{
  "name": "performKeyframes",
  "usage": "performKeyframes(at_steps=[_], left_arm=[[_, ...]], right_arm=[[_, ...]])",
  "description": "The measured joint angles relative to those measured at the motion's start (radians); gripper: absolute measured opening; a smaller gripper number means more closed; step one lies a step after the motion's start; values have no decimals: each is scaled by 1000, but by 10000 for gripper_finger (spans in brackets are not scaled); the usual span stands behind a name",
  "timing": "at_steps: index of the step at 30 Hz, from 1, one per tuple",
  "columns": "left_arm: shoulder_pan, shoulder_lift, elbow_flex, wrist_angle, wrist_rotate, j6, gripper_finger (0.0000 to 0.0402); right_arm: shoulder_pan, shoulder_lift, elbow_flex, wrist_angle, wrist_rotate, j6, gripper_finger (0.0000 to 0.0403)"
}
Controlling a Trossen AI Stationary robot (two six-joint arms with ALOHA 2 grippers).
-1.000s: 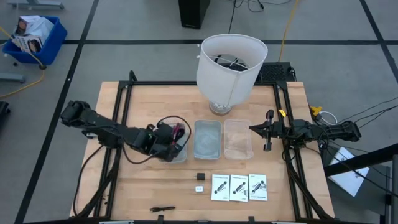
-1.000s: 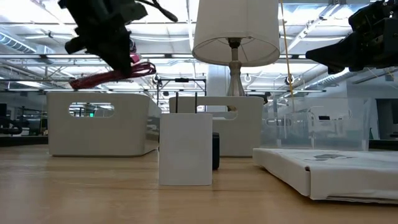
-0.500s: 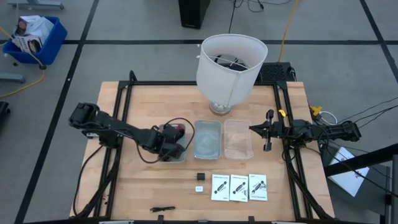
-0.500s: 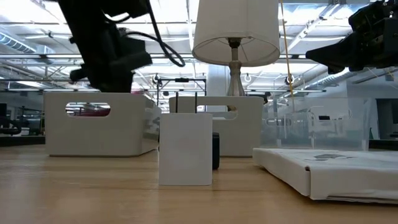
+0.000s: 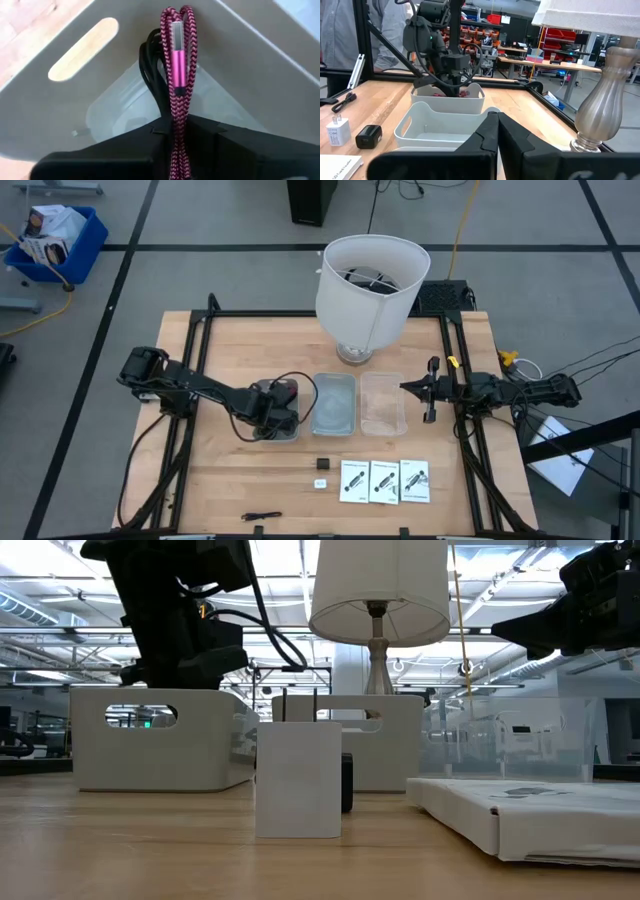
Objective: Pick and place items into bin
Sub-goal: Put the pink charger cable into the left gray bin, then put the black charger cable into the left gray bin
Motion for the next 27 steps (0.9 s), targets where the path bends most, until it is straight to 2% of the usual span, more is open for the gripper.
performKeyframes(at_steps=[10, 16, 20, 27], left_arm=[[0, 0, 0, 2, -3, 41, 162], [-23, -62, 12, -1, -42, 116, 217], [-29, -112, 15, -4, -47, 99, 236], [-29, -106, 14, -55, -32, 34, 239]], right_arm=[[0, 0, 0, 0, 0, 0, 0], [0, 0, 0, 0, 0, 0, 0], [0, 0, 0, 0, 0, 0, 0], [0, 0, 0, 0, 0, 0, 0]])
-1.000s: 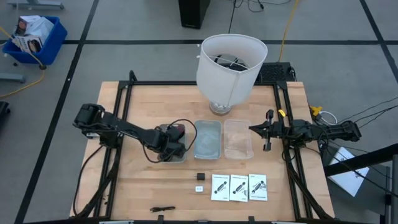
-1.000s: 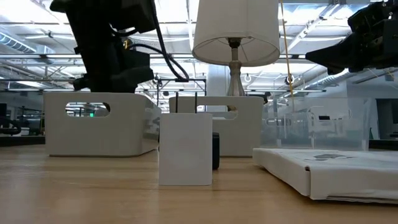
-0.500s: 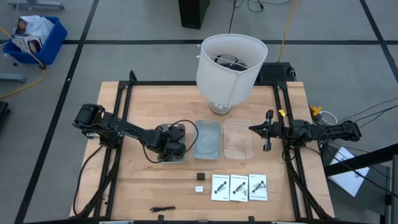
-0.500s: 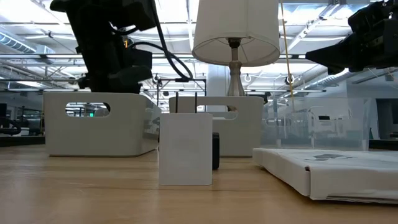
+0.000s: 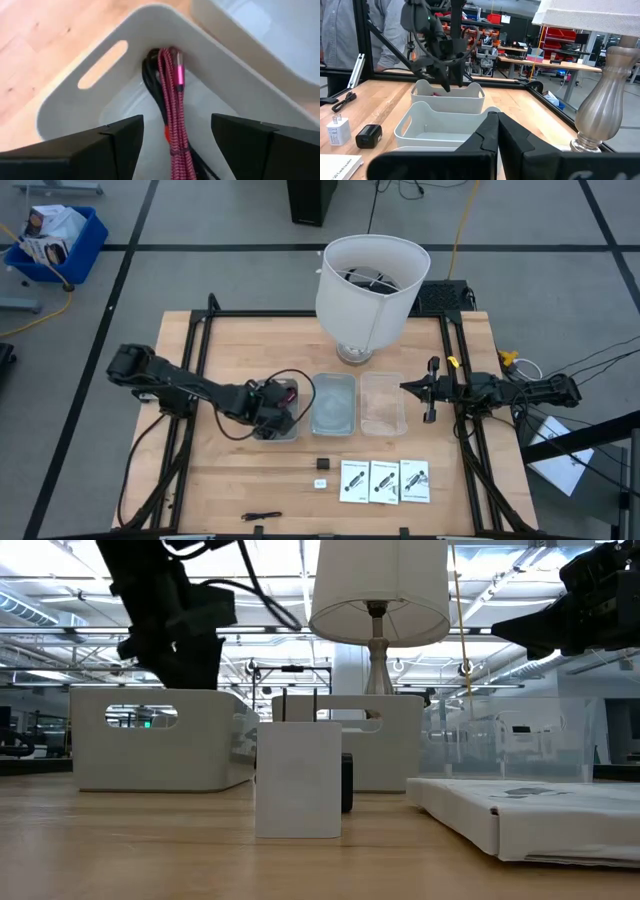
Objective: Pick and place items into bin
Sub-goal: Put the black charger cable into the left gray bin
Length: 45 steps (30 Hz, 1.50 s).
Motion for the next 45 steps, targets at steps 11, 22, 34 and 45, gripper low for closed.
performKeyframes(at_steps=[11, 22, 34, 45], left_arm=[[-124, -35, 76, 52, 9, 219, 239], [-372, -20, 83, 224, 129, 246, 239], [-518, 172, 83, 408, 192, 101, 239], [-568, 258, 83, 514, 385, -28, 239]], right_arm=[[0, 0, 0, 0, 0, 0, 0], [0, 0, 0, 0, 0, 0, 0], [0, 0, 0, 5, 0, 0, 0], [0, 1, 0, 7, 0, 0, 0]])
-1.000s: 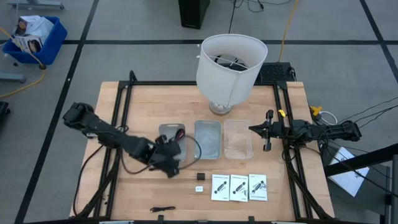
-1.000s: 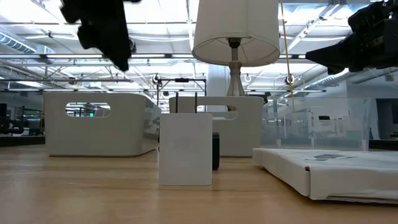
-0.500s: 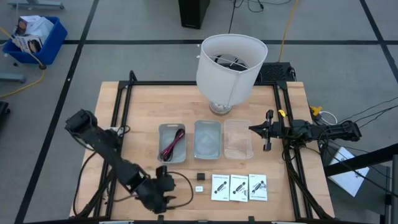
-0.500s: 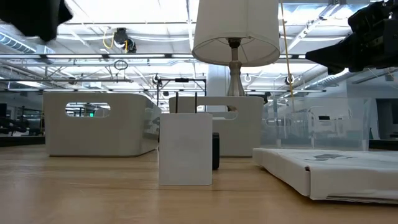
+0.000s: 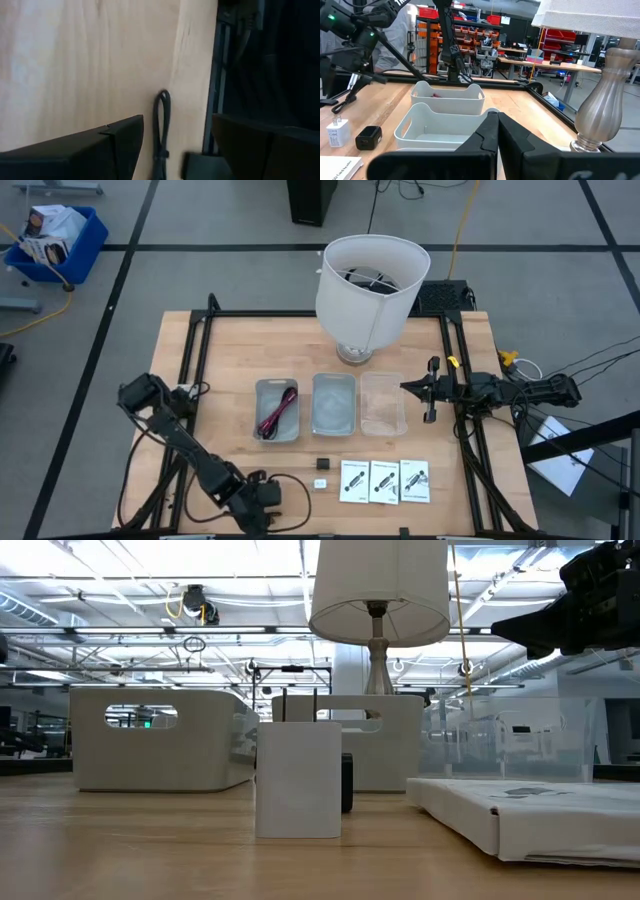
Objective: Pick and place items into bin
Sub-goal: Put the black charger cable into the left gray bin
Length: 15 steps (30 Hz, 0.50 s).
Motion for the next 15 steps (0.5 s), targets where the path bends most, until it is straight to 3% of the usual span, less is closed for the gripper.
performKeyframes(at_steps=[9, 15], left_arm=[[-48, 20, 0, -19, 23, -43, 239], [-45, 21, 0, -98, -21, -24, 239]], right_arm=[[0, 0, 0, 0, 0, 0, 0], [0, 0, 0, 0, 0, 0, 0]])
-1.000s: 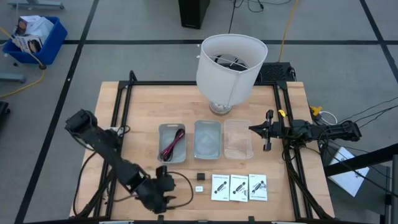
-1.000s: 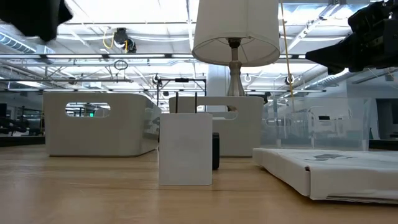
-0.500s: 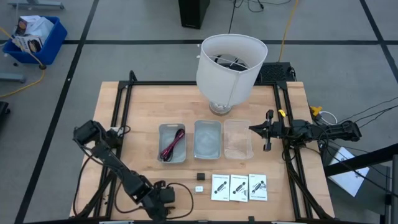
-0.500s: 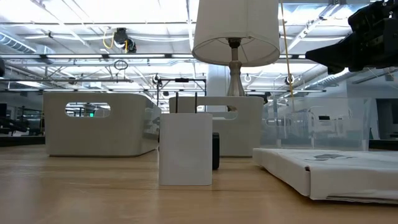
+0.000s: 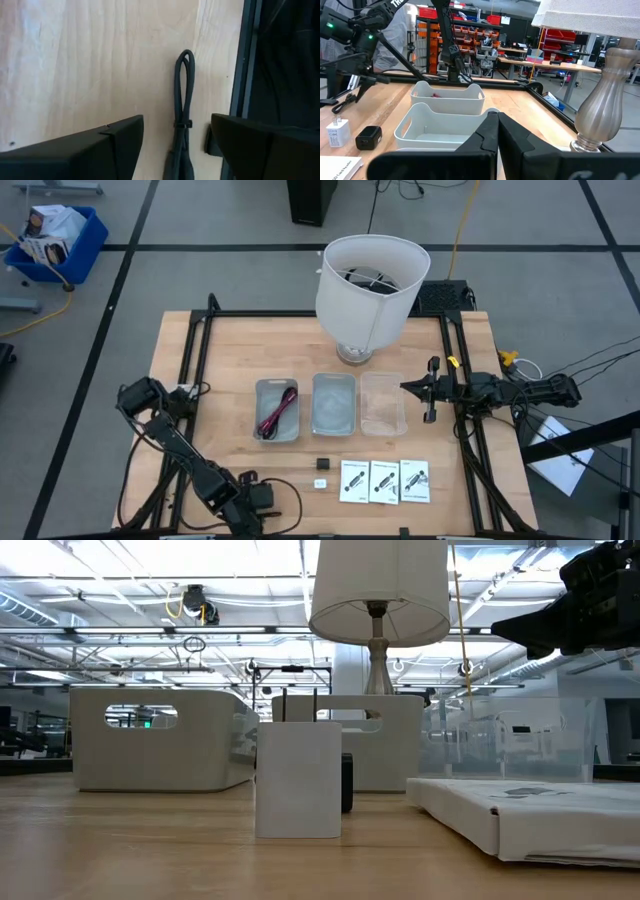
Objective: Pick and place items into bin
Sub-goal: Put the black charger cable into the left gray bin
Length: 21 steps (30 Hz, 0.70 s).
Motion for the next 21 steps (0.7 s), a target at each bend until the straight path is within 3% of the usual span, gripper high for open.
performKeyframes(at_steps=[11, 21], left_arm=[[-2, 59, 5, 9, 38, 27, 239], [-8, 79, 4, 21, 4, 98, 239]], right_arm=[[0, 0, 0, 0, 0, 0, 0], [0, 0, 0, 0, 0, 0, 0]])
